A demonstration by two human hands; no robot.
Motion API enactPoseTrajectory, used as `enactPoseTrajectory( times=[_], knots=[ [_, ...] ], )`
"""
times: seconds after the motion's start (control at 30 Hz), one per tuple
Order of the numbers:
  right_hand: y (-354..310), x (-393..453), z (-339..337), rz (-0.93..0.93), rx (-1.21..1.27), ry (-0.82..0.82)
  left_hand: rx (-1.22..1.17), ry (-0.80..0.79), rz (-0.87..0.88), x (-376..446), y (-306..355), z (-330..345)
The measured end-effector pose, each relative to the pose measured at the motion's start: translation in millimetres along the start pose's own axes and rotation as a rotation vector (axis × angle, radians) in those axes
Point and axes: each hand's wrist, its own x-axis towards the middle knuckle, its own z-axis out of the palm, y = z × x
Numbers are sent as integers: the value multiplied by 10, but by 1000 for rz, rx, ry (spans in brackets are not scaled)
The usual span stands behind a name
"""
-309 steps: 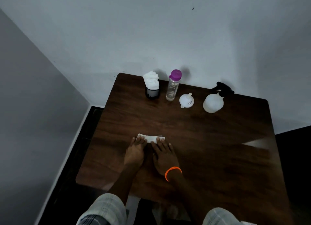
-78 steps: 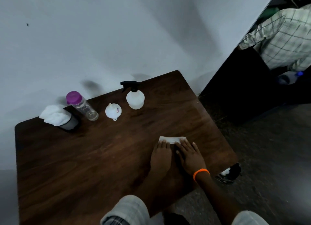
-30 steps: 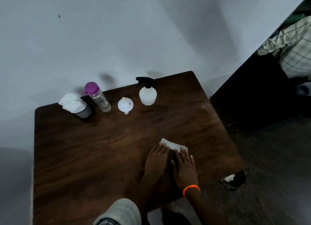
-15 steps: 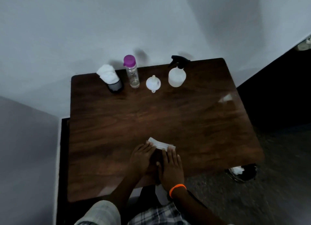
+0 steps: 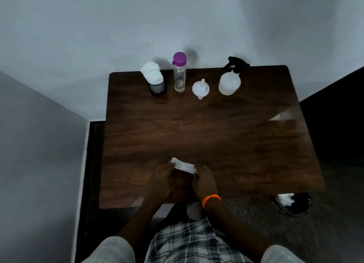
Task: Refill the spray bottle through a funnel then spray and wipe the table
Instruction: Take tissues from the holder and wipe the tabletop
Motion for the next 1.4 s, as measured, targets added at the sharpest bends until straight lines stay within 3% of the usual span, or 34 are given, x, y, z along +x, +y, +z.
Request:
enactPoseTrajectory(
  times=[0.2, 0.37, 0.6, 0.73, 0.87, 0.97, 1.23, 1.4],
  knots=[
    [-279, 138, 20, 109, 104, 19, -171, 57, -26, 91, -25, 113],
    [-434, 223, 36, 139, 189, -4, -201, 24, -75, 163, 74, 125],
    [-556, 299, 116, 195, 396, -21, -270, 123, -178, 284, 267, 107],
    [-498, 377, 247, 350, 691, -46, -331, 101, -330, 391, 291, 90],
    [-480, 365, 122, 480, 1093, -108, -337, 35, -352, 514, 288, 49],
    [-455, 375, -8, 494, 1241, -135, -403, 2, -368, 594, 297, 32],
    [-141, 513, -499, 488, 1391, -98, -861, -41, -512, 913, 631, 132],
    [268, 551, -754, 509, 1141, 55, -1000, -139, -561, 1112, 984, 236]
  ],
)
